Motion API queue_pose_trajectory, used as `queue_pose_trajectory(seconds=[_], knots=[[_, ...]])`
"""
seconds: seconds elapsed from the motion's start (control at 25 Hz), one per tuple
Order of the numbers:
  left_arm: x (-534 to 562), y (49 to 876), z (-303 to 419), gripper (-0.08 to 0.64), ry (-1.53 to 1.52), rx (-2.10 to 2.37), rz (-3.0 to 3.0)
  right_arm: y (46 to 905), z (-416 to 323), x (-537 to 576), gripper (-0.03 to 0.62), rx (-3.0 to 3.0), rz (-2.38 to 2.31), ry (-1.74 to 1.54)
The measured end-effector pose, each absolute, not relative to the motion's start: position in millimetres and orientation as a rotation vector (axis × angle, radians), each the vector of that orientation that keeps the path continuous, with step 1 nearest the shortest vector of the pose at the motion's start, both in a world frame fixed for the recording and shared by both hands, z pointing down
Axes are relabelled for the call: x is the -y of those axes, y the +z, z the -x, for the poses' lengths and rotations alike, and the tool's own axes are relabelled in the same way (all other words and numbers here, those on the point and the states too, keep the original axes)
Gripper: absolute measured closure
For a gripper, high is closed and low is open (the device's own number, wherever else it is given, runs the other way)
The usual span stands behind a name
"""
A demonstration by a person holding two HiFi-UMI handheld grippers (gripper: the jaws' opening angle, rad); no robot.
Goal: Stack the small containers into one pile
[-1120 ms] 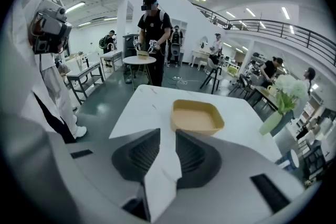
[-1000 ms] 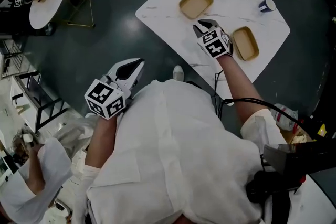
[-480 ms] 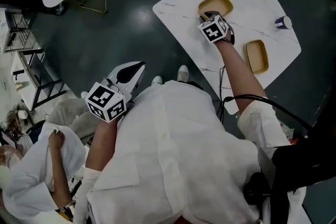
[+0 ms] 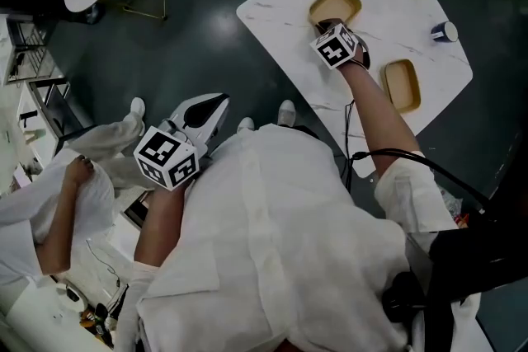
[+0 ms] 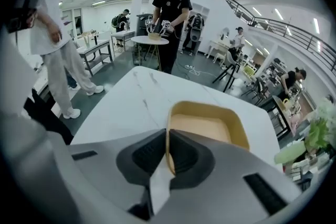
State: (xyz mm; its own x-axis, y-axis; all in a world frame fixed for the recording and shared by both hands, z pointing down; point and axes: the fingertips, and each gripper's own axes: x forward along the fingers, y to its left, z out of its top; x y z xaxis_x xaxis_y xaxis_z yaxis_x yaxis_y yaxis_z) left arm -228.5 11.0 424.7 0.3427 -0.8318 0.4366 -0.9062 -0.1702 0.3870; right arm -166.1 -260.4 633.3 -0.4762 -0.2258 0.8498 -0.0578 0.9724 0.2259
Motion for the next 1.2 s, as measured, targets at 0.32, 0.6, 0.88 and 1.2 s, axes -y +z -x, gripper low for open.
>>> queue_pose_trajectory(seconds=[0.32, 0.6, 0.88, 1.2], knots=[[11, 422, 208, 0.552, 0.183, 1.411, -2.115, 606, 131, 234, 0.575, 2.106, -0.057, -0.319], [29, 417, 185, 0.553, 0.194, 1.294, -2.208, 566, 80, 217, 0.575, 2.127, 0.023, -0.422], [22, 414, 171, 0.552, 0.204, 1.151, -2.298, 533, 28, 195, 0.575, 2.087, 0.011, -0.483], [-9, 426, 161, 0.552, 0.208, 0.963, -2.359, 516, -35, 156, 0.575, 2.007, -0.061, -0.477]])
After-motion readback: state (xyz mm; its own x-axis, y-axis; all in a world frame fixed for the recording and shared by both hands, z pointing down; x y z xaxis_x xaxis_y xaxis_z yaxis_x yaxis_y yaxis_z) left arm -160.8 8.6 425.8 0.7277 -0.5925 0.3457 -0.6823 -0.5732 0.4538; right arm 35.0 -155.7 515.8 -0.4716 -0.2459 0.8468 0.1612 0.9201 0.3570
